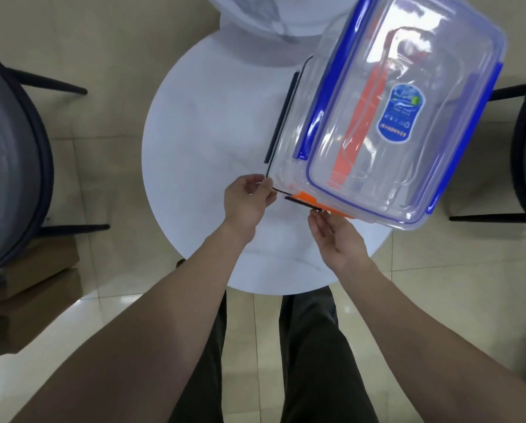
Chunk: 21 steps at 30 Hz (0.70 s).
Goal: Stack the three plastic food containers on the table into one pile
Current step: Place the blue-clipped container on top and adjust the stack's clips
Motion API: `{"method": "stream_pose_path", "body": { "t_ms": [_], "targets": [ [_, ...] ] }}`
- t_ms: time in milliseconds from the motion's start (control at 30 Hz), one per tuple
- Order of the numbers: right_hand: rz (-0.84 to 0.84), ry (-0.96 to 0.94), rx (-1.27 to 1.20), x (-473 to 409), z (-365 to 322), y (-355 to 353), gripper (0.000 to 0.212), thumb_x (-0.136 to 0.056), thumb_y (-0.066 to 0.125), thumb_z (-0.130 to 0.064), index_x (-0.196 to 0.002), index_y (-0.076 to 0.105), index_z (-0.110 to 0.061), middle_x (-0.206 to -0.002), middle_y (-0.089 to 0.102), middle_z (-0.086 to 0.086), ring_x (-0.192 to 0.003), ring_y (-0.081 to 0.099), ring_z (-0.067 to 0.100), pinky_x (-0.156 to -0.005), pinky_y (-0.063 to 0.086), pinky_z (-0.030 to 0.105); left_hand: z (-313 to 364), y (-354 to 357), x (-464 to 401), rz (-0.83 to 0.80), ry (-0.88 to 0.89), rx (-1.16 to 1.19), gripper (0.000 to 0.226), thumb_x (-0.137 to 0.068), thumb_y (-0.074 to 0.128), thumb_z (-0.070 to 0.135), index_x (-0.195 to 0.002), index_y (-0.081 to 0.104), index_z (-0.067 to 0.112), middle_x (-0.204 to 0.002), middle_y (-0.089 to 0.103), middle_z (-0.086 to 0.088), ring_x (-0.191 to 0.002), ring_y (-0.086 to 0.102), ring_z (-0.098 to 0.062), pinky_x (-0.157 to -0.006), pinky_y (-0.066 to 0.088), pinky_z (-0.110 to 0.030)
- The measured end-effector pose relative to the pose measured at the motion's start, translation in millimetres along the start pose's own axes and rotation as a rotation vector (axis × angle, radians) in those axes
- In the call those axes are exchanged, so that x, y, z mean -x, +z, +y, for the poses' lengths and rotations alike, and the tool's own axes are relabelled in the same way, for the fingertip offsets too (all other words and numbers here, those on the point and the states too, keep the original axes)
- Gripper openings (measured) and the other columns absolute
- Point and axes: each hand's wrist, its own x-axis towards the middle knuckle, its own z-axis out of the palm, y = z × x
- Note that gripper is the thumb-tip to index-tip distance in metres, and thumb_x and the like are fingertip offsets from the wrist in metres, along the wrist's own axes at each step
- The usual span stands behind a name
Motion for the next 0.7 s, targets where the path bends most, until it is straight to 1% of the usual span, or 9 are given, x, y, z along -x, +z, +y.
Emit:
{"method": "stream_pose_path", "body": {
  "t_ms": [100,133,200,300,433,500,600,633,700],
  "targets": [
    [0.014,-0.001,0.017,2.4,-1.4,0.0,0.010,-0.097,0.056,0.003,-0.103,0.065,0.002,-0.094,0.067,0.014,-0.088,0.068,0.024,-0.097,0.055,0.038,-1.9,1.1,1.1,-0.010,-0.013,0.003,0.029,-0.090,0.074,0.013,-0.113,0.068,-0.004,-0.110,0.072,-0.022,-0.082,0.071,-0.019,-0.066,0.058,-0.015],
    [0.019,-0.004,0.013,2.0,-2.4,0.0,0.009,-0.097,0.057,0.002,-0.097,0.065,0.000,-0.093,0.067,0.014,-0.087,0.068,0.024,-0.098,0.055,0.038,-1.8,1.6,1.4,-0.016,-0.020,0.008,0.028,-0.090,0.074,0.013,-0.112,0.068,-0.004,-0.107,0.072,-0.021,-0.079,0.070,-0.017,-0.067,0.058,-0.015],
    [0.022,-0.015,0.013,-0.6,-4.1,-3.6,0.008,-0.097,0.058,-0.001,-0.094,0.065,-0.001,-0.093,0.066,0.014,-0.087,0.067,0.023,-0.096,0.056,0.037,-4.1,4.0,4.0,-0.023,-0.041,0.013,0.024,-0.091,0.073,0.012,-0.109,0.068,-0.003,-0.098,0.072,-0.016,-0.074,0.070,-0.016,-0.066,0.059,-0.015],
    [0.013,-0.033,0.012,-5.9,-8.5,-11.9,0.008,-0.096,0.063,-0.005,-0.103,0.066,-0.002,-0.095,0.068,0.011,-0.090,0.067,0.022,-0.095,0.057,0.034,-9.1,10.5,9.0,-0.034,-0.069,0.017,0.017,-0.092,0.071,0.011,-0.104,0.067,0.000,-0.086,0.069,-0.009,-0.072,0.069,-0.016,-0.068,0.060,-0.018],
    [0.001,-0.063,0.017,-9.7,-16.9,-22.8,0.032,-0.092,0.066,-0.005,-0.124,0.062,-0.007,-0.096,0.068,0.006,-0.090,0.065,0.019,-0.095,0.057,0.031,-18.4,20.2,14.0,-0.058,-0.094,-0.035,0.015,-0.092,0.069,0.013,-0.102,0.066,0.001,-0.084,0.068,-0.008,-0.071,0.067,-0.019,-0.080,0.062,-0.031],
    [0.006,-0.080,0.035,-12.1,-21.6,-28.0,0.040,-0.090,0.066,-0.004,-0.130,0.062,-0.010,-0.095,0.070,0.005,-0.089,0.065,0.018,-0.088,0.059,0.028,-23.5,24.9,16.4,-0.078,-0.099,-0.086,0.015,-0.092,0.069,0.015,-0.100,0.066,0.003,-0.084,0.068,-0.007,-0.071,0.067,-0.019,-0.087,0.062,-0.040],
    [0.037,-0.108,0.035,-14.4,-27.0,-35.5,0.049,-0.089,0.066,-0.003,-0.137,0.059,-0.008,-0.103,0.070,0.005,-0.092,0.066,0.019,-0.079,0.060,0.027,-27.0,30.7,21.3,-0.117,-0.104,-0.178,0.010,-0.091,0.071,0.018,-0.093,0.065,0.010,-0.086,0.069,-0.007,-0.074,0.067,-0.021,-0.089,0.061,-0.044],
    [0.047,-0.113,0.017,-14.7,-27.7,-37.7,0.050,-0.089,0.067,-0.005,-0.138,0.059,-0.009,-0.108,0.069,0.006,-0.094,0.067,0.020,-0.079,0.060,0.029,-27.6,32.0,22.8,-0.129,-0.108,-0.197,0.010,-0.090,0.071,0.019,-0.092,0.064,0.012,-0.088,0.070,-0.008,-0.075,0.067,-0.022,-0.089,0.061,-0.044],
    [0.056,-0.108,-0.038,-14.6,-25.5,-41.4,0.044,-0.091,0.067,-0.011,-0.135,0.061,-0.009,-0.111,0.067,0.009,-0.097,0.067,0.022,-0.087,0.060,0.032,-29.3,32.8,24.1,-0.141,-0.116,-0.231,0.010,-0.088,0.073,0.021,-0.088,0.064,0.015,-0.092,0.071,-0.009,-0.081,0.068,-0.026,-0.091,0.060,-0.045]
  ]
}}
